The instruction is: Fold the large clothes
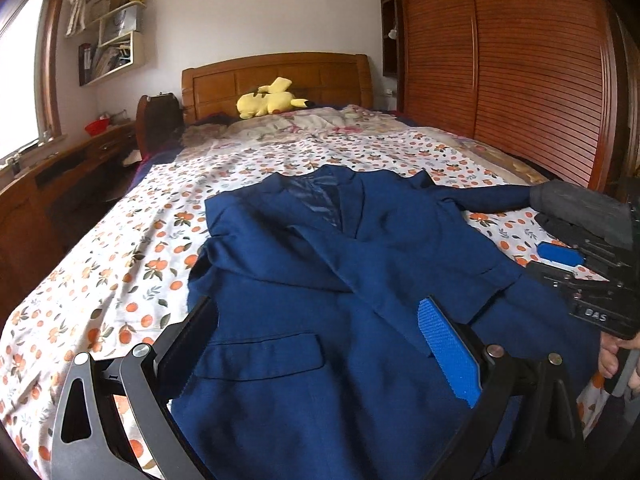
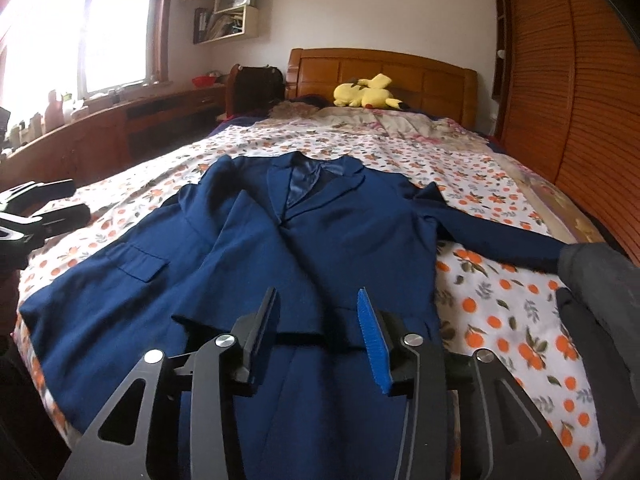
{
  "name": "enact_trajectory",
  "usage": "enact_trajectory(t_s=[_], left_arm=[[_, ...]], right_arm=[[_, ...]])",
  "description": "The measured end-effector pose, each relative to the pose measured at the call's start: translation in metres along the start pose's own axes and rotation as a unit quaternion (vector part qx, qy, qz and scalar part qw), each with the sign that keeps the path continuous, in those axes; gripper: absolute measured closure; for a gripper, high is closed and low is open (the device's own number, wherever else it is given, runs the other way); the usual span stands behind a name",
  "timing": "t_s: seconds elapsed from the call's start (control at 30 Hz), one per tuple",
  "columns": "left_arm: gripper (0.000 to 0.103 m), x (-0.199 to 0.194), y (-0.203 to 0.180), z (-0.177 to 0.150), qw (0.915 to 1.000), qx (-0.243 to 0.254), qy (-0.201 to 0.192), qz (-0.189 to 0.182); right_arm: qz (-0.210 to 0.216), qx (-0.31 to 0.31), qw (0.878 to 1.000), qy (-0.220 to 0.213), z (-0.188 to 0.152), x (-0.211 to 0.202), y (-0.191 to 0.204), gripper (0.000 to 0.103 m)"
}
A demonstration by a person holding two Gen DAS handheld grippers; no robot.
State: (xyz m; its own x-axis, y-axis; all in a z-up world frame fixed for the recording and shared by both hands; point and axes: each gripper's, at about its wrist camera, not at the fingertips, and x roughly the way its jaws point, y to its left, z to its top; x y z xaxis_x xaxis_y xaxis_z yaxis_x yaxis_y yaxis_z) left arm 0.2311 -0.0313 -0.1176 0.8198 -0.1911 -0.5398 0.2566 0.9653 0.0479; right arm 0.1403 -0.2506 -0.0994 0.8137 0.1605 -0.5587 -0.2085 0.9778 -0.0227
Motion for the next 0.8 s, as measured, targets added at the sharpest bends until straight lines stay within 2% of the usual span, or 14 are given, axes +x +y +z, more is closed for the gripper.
enact_trajectory(t_s=[0.1, 0.33, 0.4, 0.7, 0.8], left_arm=[[0.003, 0.001, -0.005, 0.001, 1.0, 0.002, -0.002, -0.004], [0.003, 0.0, -0.007, 0.003, 0.9999, -0.008, -0.013, -0.004], [0.003, 0.0, -0.004, 0.003, 0.9998, -0.013, -0.016, 0.001], [0.003, -0.005, 0.013, 0.002, 0.999, -0.031, -0.024, 0.021], [0.003, -0.008, 0.02, 0.002, 0.9986, -0.037, -0.027, 0.027]], right_arm=[[-0.007, 0.006, 1.0, 0.0, -0.004, -0.007, -0.006, 0.057], [0.013, -0.01, 1.0, 0.02, -0.007, 0.01, 0.006, 0.055], [0.026, -0.023, 0.999, 0.027, -0.005, 0.019, 0.019, 0.053], [0.087, -0.063, 0.992, 0.058, 0.006, 0.057, 0.08, 0.052], [0.093, -0.067, 0.991, 0.067, 0.006, 0.065, 0.088, 0.052]])
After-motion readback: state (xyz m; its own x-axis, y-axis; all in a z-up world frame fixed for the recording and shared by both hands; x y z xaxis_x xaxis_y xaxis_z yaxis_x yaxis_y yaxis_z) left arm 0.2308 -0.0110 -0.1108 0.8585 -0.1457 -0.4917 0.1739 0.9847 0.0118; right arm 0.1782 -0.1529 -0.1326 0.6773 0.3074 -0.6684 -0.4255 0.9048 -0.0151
